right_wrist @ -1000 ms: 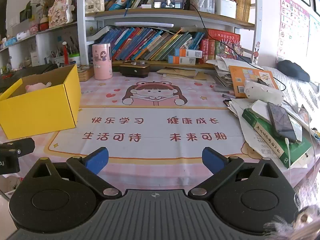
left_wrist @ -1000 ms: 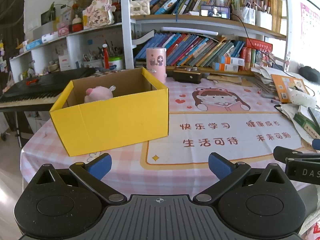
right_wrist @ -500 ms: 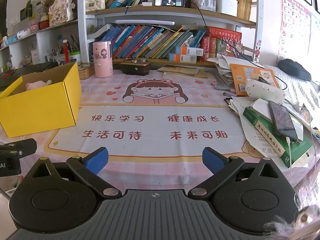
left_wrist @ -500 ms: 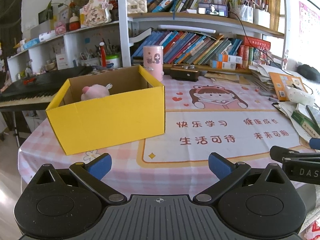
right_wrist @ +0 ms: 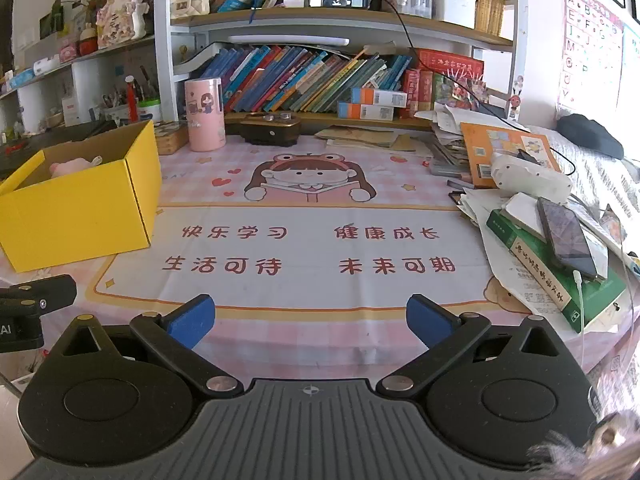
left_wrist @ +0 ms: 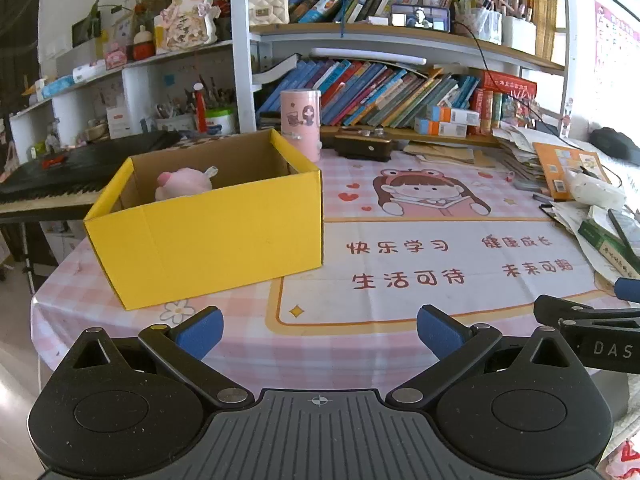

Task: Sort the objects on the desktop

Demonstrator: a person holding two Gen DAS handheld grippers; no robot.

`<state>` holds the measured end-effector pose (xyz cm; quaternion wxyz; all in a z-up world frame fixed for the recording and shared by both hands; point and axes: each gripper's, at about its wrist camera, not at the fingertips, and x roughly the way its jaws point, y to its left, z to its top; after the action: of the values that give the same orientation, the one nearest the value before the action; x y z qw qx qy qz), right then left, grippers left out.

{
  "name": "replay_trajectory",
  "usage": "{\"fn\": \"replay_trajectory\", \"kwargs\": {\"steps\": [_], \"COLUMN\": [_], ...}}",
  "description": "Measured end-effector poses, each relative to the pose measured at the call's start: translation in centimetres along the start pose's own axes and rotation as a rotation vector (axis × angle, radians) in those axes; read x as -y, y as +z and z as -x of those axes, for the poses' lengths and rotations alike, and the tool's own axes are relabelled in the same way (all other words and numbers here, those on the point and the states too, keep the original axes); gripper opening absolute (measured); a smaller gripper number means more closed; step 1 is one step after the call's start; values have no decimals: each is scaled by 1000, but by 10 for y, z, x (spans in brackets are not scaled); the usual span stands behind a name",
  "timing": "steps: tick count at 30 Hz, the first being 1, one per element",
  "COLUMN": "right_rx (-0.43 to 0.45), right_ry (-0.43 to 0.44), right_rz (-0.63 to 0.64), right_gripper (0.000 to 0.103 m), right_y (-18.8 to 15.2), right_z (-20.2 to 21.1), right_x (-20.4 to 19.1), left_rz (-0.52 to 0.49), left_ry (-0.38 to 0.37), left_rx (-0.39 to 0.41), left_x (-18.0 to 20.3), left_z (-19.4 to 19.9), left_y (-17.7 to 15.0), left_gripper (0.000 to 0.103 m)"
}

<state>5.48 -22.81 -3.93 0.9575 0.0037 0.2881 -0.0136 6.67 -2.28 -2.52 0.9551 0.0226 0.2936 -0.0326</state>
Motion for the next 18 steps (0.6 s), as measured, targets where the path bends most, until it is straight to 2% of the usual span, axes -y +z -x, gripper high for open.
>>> {"fn": "replay_trajectory", "kwargs": {"steps": [18], "right_rx": [-6], "right_ry": [18], "right_rz": [5], "right_gripper": [103], "right_y": [0], "right_z": [1], "right_x": [-3], "left_rz": [-7], "left_ry": [0], "left_rx": [-1], "left_x": [2], "left_z": [1], "left_y": [-1], "left_gripper": [103]}}
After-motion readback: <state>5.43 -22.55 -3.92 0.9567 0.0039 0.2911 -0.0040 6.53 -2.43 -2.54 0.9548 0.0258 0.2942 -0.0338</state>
